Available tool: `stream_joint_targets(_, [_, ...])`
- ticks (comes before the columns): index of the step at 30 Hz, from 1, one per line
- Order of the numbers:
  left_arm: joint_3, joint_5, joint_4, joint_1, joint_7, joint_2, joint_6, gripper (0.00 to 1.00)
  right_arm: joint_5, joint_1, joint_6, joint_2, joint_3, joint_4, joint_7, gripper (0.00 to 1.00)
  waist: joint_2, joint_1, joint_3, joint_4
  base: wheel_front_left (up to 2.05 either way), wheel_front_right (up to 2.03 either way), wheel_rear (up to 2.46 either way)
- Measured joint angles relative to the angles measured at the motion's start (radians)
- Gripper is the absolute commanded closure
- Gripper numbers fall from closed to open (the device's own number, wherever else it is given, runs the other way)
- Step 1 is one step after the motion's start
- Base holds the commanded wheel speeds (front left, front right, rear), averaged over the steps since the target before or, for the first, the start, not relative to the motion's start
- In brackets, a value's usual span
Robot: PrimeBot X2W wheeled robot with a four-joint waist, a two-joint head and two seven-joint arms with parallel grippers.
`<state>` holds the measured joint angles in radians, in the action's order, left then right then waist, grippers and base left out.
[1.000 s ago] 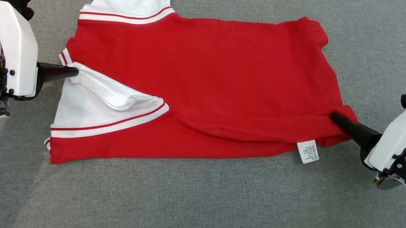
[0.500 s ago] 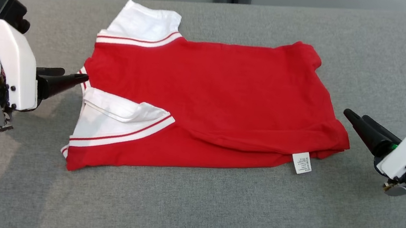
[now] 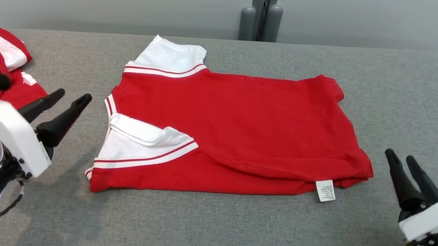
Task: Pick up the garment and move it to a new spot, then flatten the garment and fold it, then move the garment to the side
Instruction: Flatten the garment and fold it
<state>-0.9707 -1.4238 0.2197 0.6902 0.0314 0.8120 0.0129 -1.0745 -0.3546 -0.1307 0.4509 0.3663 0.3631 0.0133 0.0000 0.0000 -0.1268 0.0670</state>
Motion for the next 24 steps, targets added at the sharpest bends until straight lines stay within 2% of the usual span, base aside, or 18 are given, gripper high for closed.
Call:
stream_joint_targets(6, [0.056,0.045,-0.072,-0.143,-0.255,-0.002,-0.127,0.0,0.078,0.075,0.0,-0.039,-0.035,-0.022,0.108,0.0,0.0,0.0,-0.005,-0.013,0.0,0.0,0.0])
stream_joint_targets(10, [0.135,0.105,-0.101,-0.23,-0.292,-0.045,-0.196,0.0,0.129,0.119,0.0,-0.066,-0.067,-0.022,0.168,0.0,0.0,0.0,-0.006,-0.027,0.0,0.0,0.0])
stream_joint_targets(13, [0.267,0.221,-0.125,-0.303,-0.294,-0.114,-0.237,0.0,0.179,0.148,0.0,-0.078,-0.104,0.005,0.195,0.0,0.0,0.0,0.0,-0.037,0.0,0.0,0.0])
stream_joint_targets(16, [0.366,0.326,-0.144,-0.412,-0.296,-0.2,-0.244,0.0,0.233,0.171,0.0,-0.099,-0.112,0.036,0.2,0.0,0.0,0.0,0.012,-0.041,0.0,0.0,0.0])
stream_joint_targets(19, [0.425,0.425,-0.144,-0.495,-0.296,-0.267,-0.253,0.0,0.272,0.175,0.0,-0.118,-0.11,0.072,0.191,0.0,0.0,0.0,0.022,-0.04,0.0,0.0,0.0])
stream_joint_targets(24, [0.459,0.538,-0.105,-0.565,-0.296,-0.343,-0.249,0.0,0.323,0.151,0.0,-0.136,-0.097,0.142,0.167,0.0,0.0,0.0,0.029,-0.035,0.0,0.0,0.0])
